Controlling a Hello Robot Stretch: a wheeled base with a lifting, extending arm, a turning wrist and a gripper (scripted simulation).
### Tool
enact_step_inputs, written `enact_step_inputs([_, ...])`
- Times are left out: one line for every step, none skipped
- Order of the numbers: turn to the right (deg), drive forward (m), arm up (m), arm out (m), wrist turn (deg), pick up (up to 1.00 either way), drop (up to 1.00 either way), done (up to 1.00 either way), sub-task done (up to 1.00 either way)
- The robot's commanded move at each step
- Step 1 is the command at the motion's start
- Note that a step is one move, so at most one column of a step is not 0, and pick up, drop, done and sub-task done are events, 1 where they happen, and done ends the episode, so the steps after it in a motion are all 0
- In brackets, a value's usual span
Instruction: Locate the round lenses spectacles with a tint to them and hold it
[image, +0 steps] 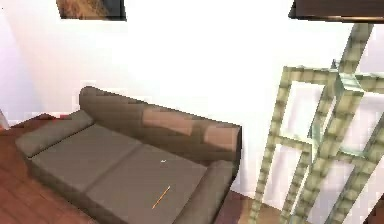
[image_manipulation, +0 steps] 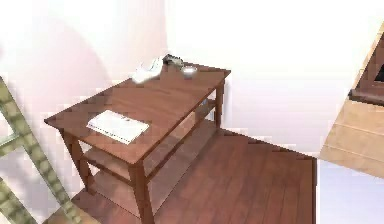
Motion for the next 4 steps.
enact_step_inputs([-45.0, 0.00, 0.00, 0.00, 0.0, 0.00, 0.00, 0.00, 0.00])
enact_step_inputs([-12.0, 0.00, 0.00, 0.00, 0.0, 0.00, 0.00, 0.00, 0.00])
enact_step_inputs([0.0, 1.00, 0.00, 0.00, 0.0, 0.00, 0.00, 0.00, 0.00])
enact_step_inputs([0.0, 1.00, 0.00, 0.00, 0.0, 0.00, 0.00, 0.00, 0.00])
